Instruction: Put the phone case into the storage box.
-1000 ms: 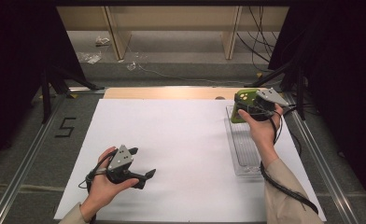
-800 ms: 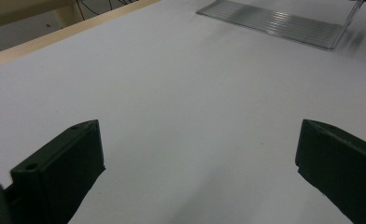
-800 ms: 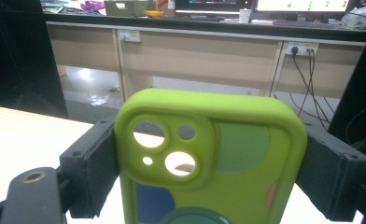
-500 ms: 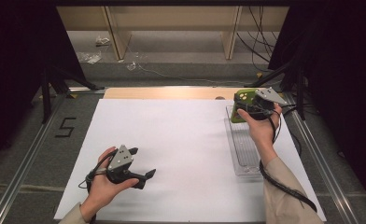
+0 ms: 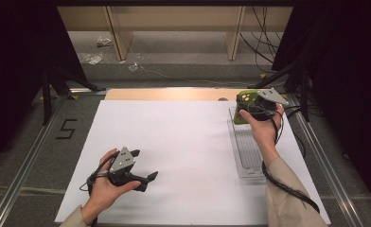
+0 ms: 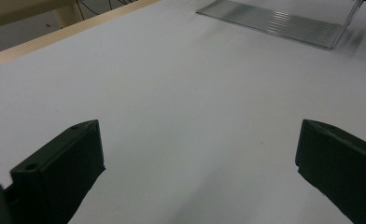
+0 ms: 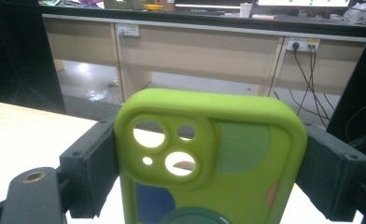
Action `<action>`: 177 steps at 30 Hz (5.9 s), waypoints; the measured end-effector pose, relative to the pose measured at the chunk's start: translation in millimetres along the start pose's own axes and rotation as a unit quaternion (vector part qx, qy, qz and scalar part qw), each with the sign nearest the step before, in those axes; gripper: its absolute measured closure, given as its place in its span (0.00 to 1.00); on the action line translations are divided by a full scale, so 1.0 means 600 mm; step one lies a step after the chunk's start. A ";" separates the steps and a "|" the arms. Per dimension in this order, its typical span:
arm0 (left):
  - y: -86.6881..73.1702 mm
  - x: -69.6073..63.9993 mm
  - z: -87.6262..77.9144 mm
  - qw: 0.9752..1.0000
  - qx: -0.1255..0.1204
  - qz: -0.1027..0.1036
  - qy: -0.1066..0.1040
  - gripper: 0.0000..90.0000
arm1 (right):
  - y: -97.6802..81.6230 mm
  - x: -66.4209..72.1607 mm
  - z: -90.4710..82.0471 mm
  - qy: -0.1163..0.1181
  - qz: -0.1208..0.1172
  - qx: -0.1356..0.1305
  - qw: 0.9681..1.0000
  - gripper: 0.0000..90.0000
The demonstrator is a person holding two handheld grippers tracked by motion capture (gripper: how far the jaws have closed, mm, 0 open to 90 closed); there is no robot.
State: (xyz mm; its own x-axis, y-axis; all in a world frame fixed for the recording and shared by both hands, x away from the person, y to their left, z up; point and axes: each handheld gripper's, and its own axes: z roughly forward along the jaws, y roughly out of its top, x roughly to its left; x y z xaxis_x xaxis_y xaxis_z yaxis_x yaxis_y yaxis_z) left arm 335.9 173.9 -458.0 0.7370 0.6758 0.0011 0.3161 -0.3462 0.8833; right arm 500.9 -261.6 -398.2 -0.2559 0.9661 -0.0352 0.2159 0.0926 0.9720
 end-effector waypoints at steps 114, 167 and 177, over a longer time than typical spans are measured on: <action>-0.001 0.001 0.000 1.000 0.001 0.000 -0.001 0.01 | -0.036 -0.003 0.061 -0.015 -0.011 0.034 0.999 0.19; -0.002 0.000 0.000 1.000 0.001 0.001 -0.002 0.00 | -0.042 -0.004 0.083 -0.015 0.011 0.027 0.999 0.01; -0.002 0.000 0.001 1.000 0.001 0.001 -0.002 0.01 | -0.036 -0.005 0.081 -0.015 0.000 0.019 1.000 0.01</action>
State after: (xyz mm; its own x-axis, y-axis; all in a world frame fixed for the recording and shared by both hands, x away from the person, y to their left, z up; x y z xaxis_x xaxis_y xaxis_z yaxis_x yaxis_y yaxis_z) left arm 336.0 174.1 -459.1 0.7403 0.6723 0.0003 0.3163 -0.3486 0.8823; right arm 542.6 -255.0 -430.6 -0.2270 0.9729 -0.0432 0.2507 0.1012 0.9628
